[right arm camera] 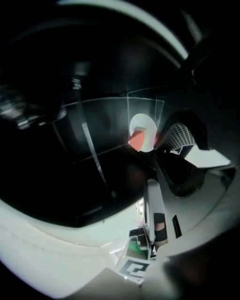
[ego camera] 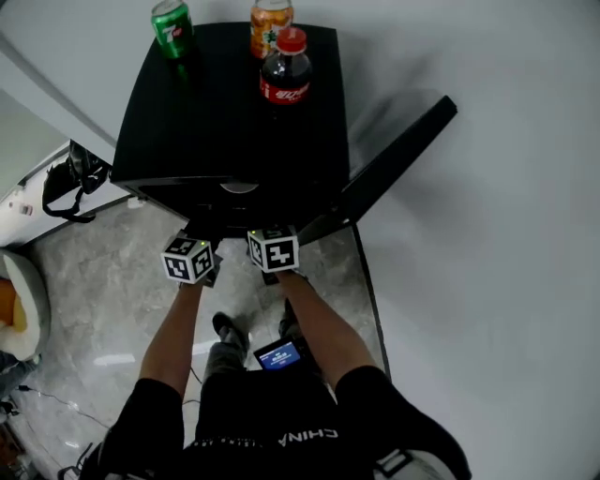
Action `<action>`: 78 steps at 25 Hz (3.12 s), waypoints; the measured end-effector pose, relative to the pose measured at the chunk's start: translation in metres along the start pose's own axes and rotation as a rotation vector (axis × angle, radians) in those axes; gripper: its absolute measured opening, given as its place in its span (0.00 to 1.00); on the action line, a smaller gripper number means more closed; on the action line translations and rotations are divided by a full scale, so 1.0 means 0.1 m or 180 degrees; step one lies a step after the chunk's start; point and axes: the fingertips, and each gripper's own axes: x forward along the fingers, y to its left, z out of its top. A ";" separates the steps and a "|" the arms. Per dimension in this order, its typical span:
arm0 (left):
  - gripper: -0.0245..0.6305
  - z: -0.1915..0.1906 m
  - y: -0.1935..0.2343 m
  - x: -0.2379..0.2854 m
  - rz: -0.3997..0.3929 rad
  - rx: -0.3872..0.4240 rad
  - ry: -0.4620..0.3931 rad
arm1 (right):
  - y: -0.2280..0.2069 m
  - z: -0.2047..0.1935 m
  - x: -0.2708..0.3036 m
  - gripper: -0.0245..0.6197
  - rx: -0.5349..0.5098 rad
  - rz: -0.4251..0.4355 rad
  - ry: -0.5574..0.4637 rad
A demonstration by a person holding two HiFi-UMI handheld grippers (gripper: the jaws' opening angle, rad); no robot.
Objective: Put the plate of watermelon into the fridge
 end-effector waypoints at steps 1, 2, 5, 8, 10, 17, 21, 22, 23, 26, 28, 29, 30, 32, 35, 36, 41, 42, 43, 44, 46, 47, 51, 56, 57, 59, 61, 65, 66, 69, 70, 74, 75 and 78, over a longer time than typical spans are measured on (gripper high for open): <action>0.06 -0.01 -0.11 -0.15 -0.0040 -0.0013 0.0002 | 0.07 -0.02 -0.15 0.08 0.0011 0.0026 0.0003; 0.06 -0.01 -0.19 -0.30 -0.0066 -0.0028 -0.0010 | 0.13 -0.03 -0.28 0.08 0.0061 0.0048 -0.0008; 0.06 0.01 -0.39 -0.64 -0.0109 -0.0133 -0.0135 | 0.23 -0.06 -0.62 0.08 0.0273 0.0053 -0.0098; 0.06 -0.01 -0.59 -0.86 -0.0206 -0.0209 -0.0274 | 0.24 -0.16 -0.92 0.08 0.0201 -0.0021 -0.0163; 0.06 -0.02 -0.68 -0.98 -0.0242 -0.0183 -0.0327 | 0.21 -0.19 -1.05 0.08 0.0068 -0.0074 -0.0164; 0.06 0.00 -0.86 -1.12 -0.0332 -0.0109 -0.0299 | 0.17 0.18 -1.30 0.08 0.0060 0.0147 -0.0364; 0.06 0.02 -1.07 -1.12 -0.0329 -0.0070 -0.0279 | 0.13 0.24 -1.47 0.07 0.0031 0.0217 -0.0419; 0.06 0.00 -1.11 -1.11 -0.0298 -0.0085 -0.0268 | 0.09 0.23 -1.51 0.07 -0.0008 0.0217 -0.0404; 0.06 -0.03 -1.15 -1.10 -0.0260 -0.0106 -0.0257 | 0.06 0.20 -1.55 0.07 -0.0031 0.0236 -0.0384; 0.06 -0.18 -1.29 -1.09 -0.0106 -0.0156 -0.0211 | -0.04 0.06 -1.65 0.06 -0.0015 0.0350 -0.0295; 0.06 -0.30 -1.37 -1.10 -0.0005 -0.0212 -0.0171 | -0.10 -0.04 -1.69 0.06 -0.0007 0.0449 -0.0223; 0.06 -0.37 -1.41 -1.11 0.0037 -0.0243 -0.0157 | -0.12 -0.09 -1.71 0.06 -0.0023 0.0506 -0.0190; 0.06 -0.45 -1.45 -1.14 0.0078 -0.0273 -0.0145 | -0.13 -0.13 -1.72 0.06 -0.0053 0.0561 -0.0158; 0.06 -0.64 -1.50 -1.23 0.0150 -0.0334 -0.0113 | -0.12 -0.24 -1.72 0.06 -0.0105 0.0641 -0.0098; 0.06 -0.93 -1.57 -1.45 0.0192 -0.0450 -0.0067 | -0.08 -0.45 -1.76 0.07 -0.0114 0.0673 -0.0019; 0.06 -1.00 -1.57 -1.54 0.0200 -0.0497 -0.0072 | -0.06 -0.51 -1.79 0.07 -0.0113 0.0673 0.0000; 0.06 -1.17 -1.62 -1.98 0.0177 -0.0543 -0.0194 | 0.09 -0.75 -2.04 0.06 -0.0165 0.0570 0.0022; 0.06 -1.23 -1.65 -2.05 0.0174 -0.0489 -0.0182 | 0.13 -0.80 -2.08 0.06 -0.0166 0.0527 0.0018; 0.06 -1.29 -1.68 -2.13 0.0173 -0.0405 -0.0139 | 0.20 -0.86 -2.12 0.06 -0.0155 0.0487 0.0017; 0.06 -1.36 -1.74 -2.21 0.0157 -0.0308 -0.0089 | 0.30 -0.93 -2.16 0.06 -0.0147 0.0452 0.0028; 0.06 -1.49 -1.87 -2.40 0.0062 -0.0175 -0.0049 | 0.57 -1.11 -2.24 0.06 -0.0242 0.0407 0.0076; 0.06 -1.55 -1.94 -2.50 0.0001 -0.0157 -0.0053 | 0.72 -1.21 -2.28 0.06 -0.0371 0.0389 0.0117; 0.06 -1.84 -2.09 -2.91 -0.0202 -0.0222 -0.0042 | 1.24 -1.66 -2.52 0.06 -0.0724 0.0345 0.0228; 0.06 -2.18 -2.37 -3.28 -0.0409 -0.0343 -0.0059 | 1.32 -2.09 -3.10 0.06 -0.0619 0.0113 0.0210; 0.06 -2.22 -2.43 -3.31 -0.0434 -0.0351 -0.0038 | 1.30 -2.16 -3.23 0.06 -0.0594 0.0067 0.0216; 0.06 -2.27 -2.53 -3.30 -0.0467 -0.0323 0.0020 | 1.22 -2.27 -3.40 0.06 -0.0558 -0.0006 0.0236; 0.06 -2.29 -2.66 -3.23 -0.0529 -0.0275 0.0042 | 1.10 -2.34 -3.52 0.06 -0.0504 -0.0052 0.0241; 0.06 -2.33 -2.89 -3.12 -0.0575 -0.0129 0.0099 | 0.93 -2.36 -3.62 0.06 -0.0462 -0.0044 0.0228; 0.06 -2.33 -2.92 -3.09 -0.0556 -0.0103 0.0117 | 0.91 -2.33 -3.63 0.06 -0.0487 -0.0020 0.0218; 0.06 -2.24 -2.99 -2.99 -0.0452 -0.0091 0.0107 | 0.87 -2.19 -3.69 0.06 -0.0617 0.0100 0.0181; 0.06 -2.20 -3.04 -2.94 -0.0418 -0.0082 0.0088 | 0.85 -2.15 -3.72 0.06 -0.0662 0.0147 0.0180; 0.06 -2.07 -3.30 -2.67 -0.0368 0.0092 0.0069 | 0.61 -2.04 -3.77 0.06 -0.0793 0.0269 0.0177; 0.06 -2.06 -3.36 -2.62 -0.0366 0.0163 0.0085 | 0.57 -2.00 -3.75 0.06 -0.0799 0.0296 0.0161; 0.06 -1.99 -3.42 -2.57 -0.0305 0.0308 0.0136 | 0.60 -1.88 -3.70 0.06 -0.0851 0.0389 0.0079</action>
